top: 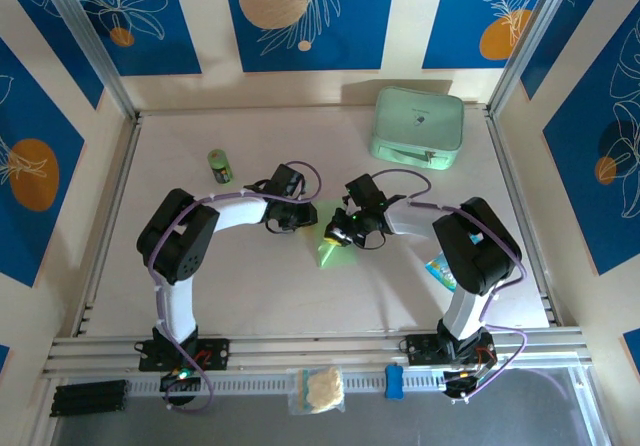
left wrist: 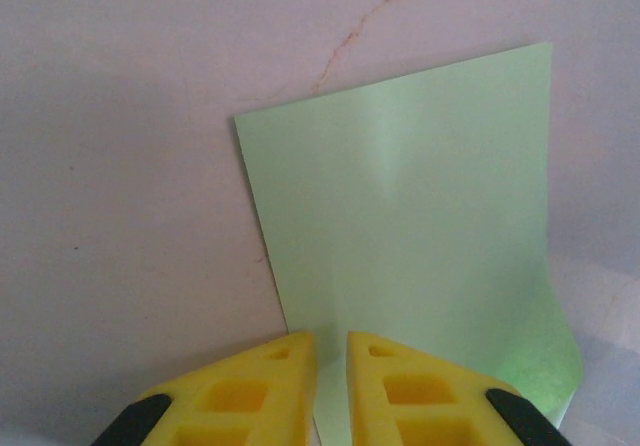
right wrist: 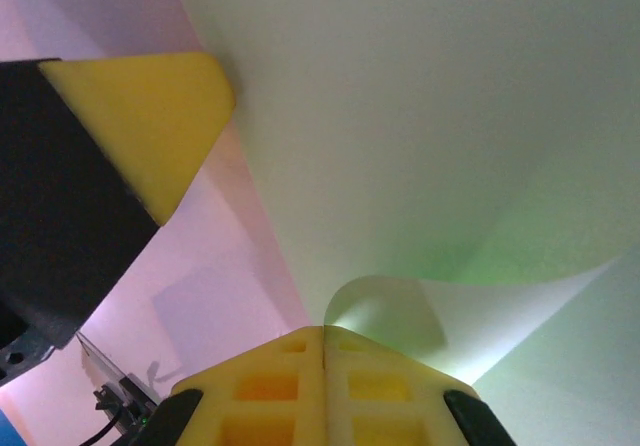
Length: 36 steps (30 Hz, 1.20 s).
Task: Fold a paper plane with a square sheet of paper (pick it up from the middle)
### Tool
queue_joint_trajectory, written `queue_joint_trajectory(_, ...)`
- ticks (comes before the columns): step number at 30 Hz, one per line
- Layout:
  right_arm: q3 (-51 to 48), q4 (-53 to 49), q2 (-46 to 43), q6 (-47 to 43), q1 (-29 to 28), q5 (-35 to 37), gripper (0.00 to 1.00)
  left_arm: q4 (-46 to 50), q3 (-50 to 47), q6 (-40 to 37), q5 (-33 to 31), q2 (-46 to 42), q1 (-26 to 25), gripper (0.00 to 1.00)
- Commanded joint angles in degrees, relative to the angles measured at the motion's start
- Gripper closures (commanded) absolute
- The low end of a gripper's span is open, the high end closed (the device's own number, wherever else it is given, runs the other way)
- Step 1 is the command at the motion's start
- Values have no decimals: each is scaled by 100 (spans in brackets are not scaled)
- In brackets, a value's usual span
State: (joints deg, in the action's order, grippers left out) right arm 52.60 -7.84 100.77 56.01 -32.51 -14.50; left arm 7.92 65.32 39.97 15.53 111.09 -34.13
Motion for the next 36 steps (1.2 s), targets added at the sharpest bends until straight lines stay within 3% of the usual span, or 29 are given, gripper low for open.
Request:
queue_joint_trajectory(1, 119, 100, 117, 153, -70, 51, 100, 208, -108, -77, -8, 203, 21, 81)
queue_joint_trajectory(36, 5, 156, 242, 281, -125, 512, 100, 189, -120, -51, 2, 219, 23, 81)
